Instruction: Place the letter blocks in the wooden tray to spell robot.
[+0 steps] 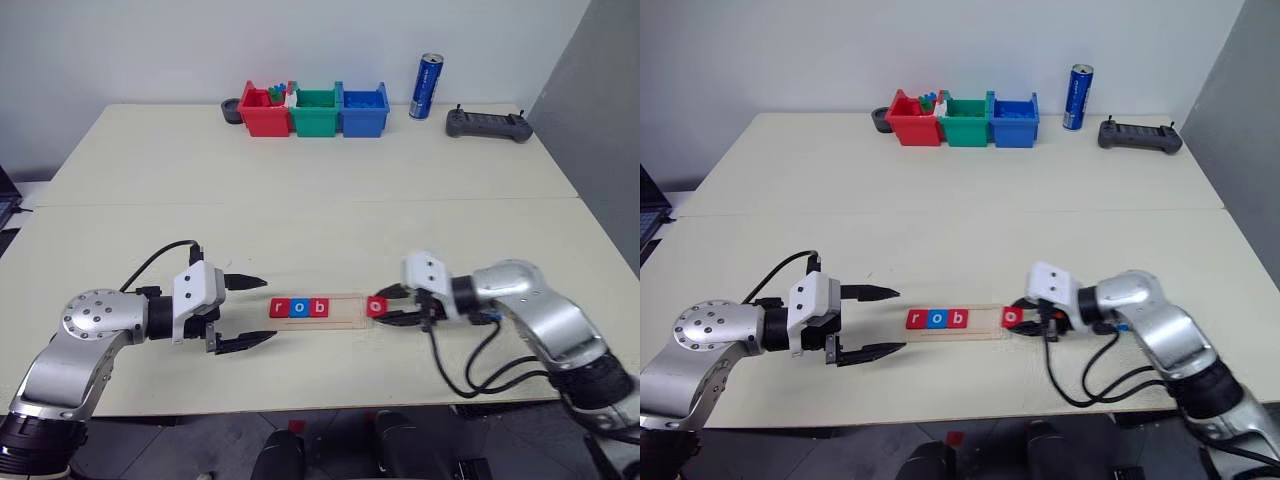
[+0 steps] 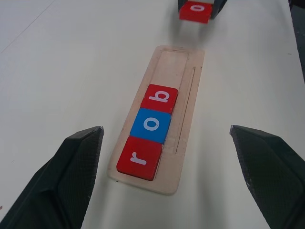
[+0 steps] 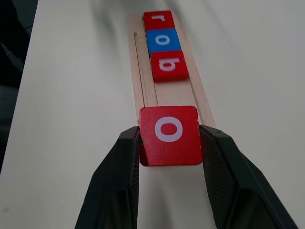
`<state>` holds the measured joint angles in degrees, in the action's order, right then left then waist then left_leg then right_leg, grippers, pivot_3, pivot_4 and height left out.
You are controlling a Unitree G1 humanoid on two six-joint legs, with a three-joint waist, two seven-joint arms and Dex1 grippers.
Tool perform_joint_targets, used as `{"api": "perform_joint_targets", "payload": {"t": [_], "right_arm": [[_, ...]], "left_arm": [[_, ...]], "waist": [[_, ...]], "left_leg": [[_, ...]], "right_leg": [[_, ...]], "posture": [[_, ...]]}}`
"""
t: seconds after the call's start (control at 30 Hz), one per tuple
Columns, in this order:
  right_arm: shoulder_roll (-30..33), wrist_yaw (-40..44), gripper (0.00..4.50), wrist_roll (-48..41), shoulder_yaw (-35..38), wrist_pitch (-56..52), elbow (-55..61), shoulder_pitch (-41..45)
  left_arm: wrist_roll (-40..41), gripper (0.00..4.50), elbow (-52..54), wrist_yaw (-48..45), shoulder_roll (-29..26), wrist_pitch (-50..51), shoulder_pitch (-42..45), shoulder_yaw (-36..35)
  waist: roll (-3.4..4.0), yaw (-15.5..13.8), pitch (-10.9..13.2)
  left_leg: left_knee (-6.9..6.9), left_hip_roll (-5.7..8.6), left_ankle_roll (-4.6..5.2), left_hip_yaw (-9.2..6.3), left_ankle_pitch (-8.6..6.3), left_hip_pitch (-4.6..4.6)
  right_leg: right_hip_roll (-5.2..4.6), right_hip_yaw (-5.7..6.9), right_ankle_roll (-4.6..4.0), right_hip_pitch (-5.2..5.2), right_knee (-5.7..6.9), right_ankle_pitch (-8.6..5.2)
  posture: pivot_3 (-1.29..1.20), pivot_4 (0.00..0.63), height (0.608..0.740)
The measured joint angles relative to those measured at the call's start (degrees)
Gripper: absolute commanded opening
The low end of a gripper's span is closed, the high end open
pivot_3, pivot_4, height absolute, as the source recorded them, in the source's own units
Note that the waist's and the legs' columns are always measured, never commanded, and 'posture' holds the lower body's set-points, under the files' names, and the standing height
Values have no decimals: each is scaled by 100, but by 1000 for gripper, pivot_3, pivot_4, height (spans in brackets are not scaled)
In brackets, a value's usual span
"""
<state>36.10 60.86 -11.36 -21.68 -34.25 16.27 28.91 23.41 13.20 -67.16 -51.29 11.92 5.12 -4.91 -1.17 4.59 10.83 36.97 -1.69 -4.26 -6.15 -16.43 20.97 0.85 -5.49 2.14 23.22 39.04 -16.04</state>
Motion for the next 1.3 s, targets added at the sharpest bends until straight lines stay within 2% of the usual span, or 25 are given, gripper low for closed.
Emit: {"api": "perform_joint_targets", "payload": {"t": [0.33, 1.03, 1.3], "right_arm": [[-564, -293, 1436, 631, -661, 15, -642, 563], [-838, -116, 1436, 991, -890, 262, -1110, 778], [-928, -110, 4302, 1047, -888, 307, -1158, 785]], "left_arm": [[-122, 4500, -435, -179, 9, -456, -31, 5], [-214, 4500, -953, -262, 103, -1089, -229, 4], [-195, 4500, -512, -96, 102, -654, -203, 9]], "waist": [[0, -10, 0], [1, 5, 0], [0, 5, 0]], "left_leg": [[-2, 2, 0, -3, 0, 3], [-1, 2, 0, -6, 0, 4], [-1, 2, 0, -7, 0, 4]], "right_leg": [[-4, 5, -1, 3, -1, 0], [-4, 8, -1, 3, 2, 1], [-4, 8, -1, 3, 3, 1]], "posture": [[0, 150, 740], [0, 150, 740], [0, 150, 740]]}}
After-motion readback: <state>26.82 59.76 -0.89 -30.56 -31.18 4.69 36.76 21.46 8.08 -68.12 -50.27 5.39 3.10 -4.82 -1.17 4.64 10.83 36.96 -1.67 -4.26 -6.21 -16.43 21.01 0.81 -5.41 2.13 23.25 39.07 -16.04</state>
